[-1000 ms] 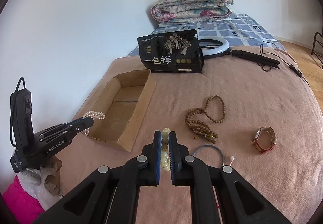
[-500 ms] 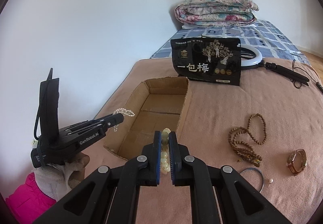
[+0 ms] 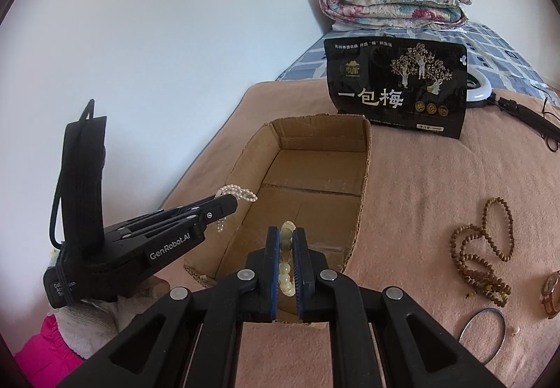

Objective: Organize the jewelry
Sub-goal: 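Open the left tool over the box while the right tool releases the bracelet inside, then move the left tool to the brown wooden-bead mala while the right tool approaches the red-strap watch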

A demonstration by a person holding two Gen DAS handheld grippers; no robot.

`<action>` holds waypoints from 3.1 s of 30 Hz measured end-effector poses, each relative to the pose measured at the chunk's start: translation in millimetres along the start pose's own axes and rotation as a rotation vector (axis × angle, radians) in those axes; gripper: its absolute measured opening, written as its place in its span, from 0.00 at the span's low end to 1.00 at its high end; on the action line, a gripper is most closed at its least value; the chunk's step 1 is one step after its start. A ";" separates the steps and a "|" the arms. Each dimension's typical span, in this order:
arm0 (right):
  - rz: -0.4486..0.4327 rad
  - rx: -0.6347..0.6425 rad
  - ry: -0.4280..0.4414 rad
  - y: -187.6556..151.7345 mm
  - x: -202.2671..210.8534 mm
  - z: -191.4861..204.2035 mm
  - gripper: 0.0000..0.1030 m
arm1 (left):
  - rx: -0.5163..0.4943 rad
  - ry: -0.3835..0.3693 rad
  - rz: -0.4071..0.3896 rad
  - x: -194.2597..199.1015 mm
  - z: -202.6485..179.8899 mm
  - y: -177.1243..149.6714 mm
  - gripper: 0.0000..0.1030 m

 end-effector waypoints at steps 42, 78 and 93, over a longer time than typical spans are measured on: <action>-0.112 0.032 -0.239 3.4 76.8 -71.7 0.69 | -0.050 0.003 -0.089 41.6 -34.4 3.3 0.32; -0.100 -0.190 -0.507 -27.6 174.0 -266.2 0.93 | -0.154 -0.178 0.044 -14.2 -209.6 -33.4 0.50; 0.082 -0.238 -0.500 -58.4 119.5 -291.2 0.93 | -0.075 -0.135 0.191 -82.9 -233.1 -54.2 0.50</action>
Point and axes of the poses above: each gripper's, at about its wrist camera, not at the fingertips, and x roughly against the way its jaws point, z to its left, y to its top, the point moved 5 cm from there along -x, roughly the way its jaws point, and after that the axes turned 1 degree about -z, right-handed, at the moved point
